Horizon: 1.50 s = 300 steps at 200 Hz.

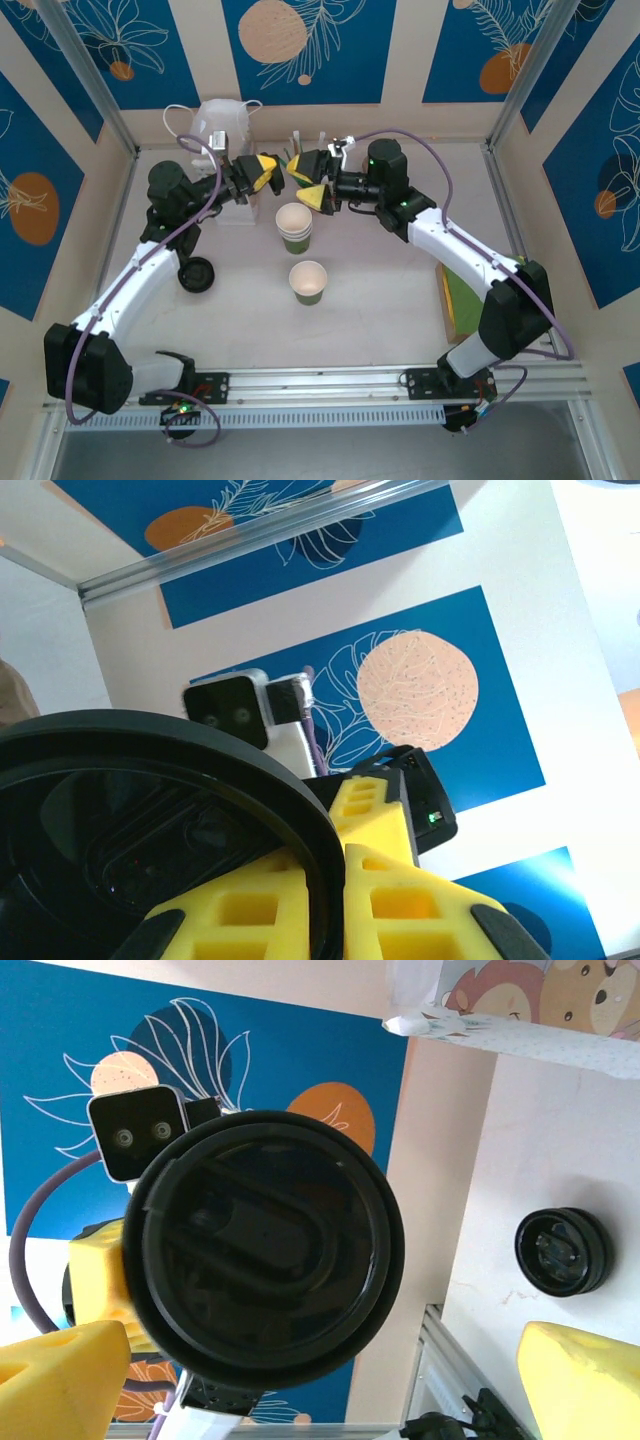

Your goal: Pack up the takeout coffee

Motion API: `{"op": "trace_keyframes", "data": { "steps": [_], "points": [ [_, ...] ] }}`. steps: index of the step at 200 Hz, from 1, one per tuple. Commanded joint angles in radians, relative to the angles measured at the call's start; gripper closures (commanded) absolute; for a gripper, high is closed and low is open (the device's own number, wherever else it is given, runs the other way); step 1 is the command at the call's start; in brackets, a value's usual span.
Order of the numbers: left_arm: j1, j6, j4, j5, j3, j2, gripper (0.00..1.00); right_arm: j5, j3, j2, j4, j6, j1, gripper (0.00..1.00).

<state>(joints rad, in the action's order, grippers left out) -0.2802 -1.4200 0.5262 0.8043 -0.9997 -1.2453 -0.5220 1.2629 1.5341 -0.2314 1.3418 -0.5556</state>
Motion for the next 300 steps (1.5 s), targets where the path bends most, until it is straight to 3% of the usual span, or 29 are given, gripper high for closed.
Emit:
{"op": "trace_keyframes", "data": {
  "steps": [1, 58, 220, 300],
  "points": [
    [-0.006, -0.034, 0.072, 0.014, -0.010, -0.005, 0.89, -0.053, 0.017, 0.016, -0.101, 0.075, 0.003, 0.00],
    [-0.006, -0.062, 0.103, 0.006, 0.010, -0.012, 0.89, -0.091, 0.022, 0.067, -0.206, 0.148, 0.002, 0.03],
    [-0.006, -0.114, 0.161, -0.011, 0.055, -0.004, 0.88, -0.105, 0.080, 0.113, -0.208, 0.145, -0.023, 0.08],
    [-0.007, -0.117, 0.167, -0.011, 0.055, -0.001, 0.88, -0.102, 0.064, 0.115, -0.217, 0.156, -0.024, 0.18]
  ]
}}
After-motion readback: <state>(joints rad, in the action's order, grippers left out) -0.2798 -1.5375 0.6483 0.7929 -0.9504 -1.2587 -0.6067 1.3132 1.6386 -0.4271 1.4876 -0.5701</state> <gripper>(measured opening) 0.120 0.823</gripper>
